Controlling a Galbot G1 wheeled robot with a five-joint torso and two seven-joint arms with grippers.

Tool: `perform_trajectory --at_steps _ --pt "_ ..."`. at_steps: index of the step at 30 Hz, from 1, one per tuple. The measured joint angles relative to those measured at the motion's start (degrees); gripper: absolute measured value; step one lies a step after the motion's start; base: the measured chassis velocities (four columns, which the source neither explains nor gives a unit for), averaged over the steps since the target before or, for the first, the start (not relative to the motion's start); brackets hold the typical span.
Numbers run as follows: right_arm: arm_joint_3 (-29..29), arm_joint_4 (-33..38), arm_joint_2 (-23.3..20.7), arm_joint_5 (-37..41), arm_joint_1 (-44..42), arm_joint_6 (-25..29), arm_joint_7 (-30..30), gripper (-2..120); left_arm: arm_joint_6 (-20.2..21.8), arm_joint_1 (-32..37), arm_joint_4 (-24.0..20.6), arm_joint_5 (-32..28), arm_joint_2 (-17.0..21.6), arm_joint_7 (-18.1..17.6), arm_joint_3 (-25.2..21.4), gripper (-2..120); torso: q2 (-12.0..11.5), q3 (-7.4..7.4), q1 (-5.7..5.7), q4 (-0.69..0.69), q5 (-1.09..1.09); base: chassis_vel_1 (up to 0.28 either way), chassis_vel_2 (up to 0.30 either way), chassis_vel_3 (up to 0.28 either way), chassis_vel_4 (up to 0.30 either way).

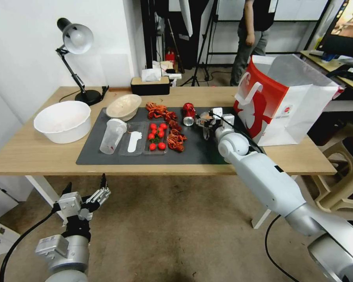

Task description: Pick up the trash from the table and place it into the takeout bag.

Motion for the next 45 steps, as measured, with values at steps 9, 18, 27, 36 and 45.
perform_trajectory --at_steps 9,18,27,36,45 --pt "0.0 -2.3 1.1 -0.7 0.3 -2.3 -0.9 96 0.0 -0.5 0.5 -0.6 0.7 -0.3 -0.2 100 0.0 -0.01 0.00 0.00 0.00 0.000 0.000 0.000 0.000" --pt "0.6 -2.2 1.0 0.0 -0.7 -4.5 -0.8 63 -0.9 -0.6 1.2 -0.4 0.7 -1.4 0.0 100 0.0 -0.01 0.00 0.00 0.00 0.000 0.000 0.000 0.000" --pt "1.8 2.7 -0.8 -1.2 -2.5 -0.7 -1.0 32 -1.0 -0.6 1.0 -0.4 0.7 -1.7 0.0 100 0.0 -0.01 0.00 0.00 0.01 0.000 0.000 0.000 0.000" --pt "7.8 22.0 -11.3 -3.1 -5.0 0.7 -0.2 10 -1.1 -0.6 0.7 -0.1 0.5 -2.0 0.1 100 0.0 -0.01 -0.01 -0.01 0.01 0.000 0.000 0.000 0.000" --pt "15.6 30.1 -24.9 2.5 1.4 -8.7 8.1 10 -1.3 -0.4 0.4 0.4 0.4 -2.1 0.6 100 0.0 -0.01 -0.02 -0.02 0.03 0.000 0.000 0.000 0.000"
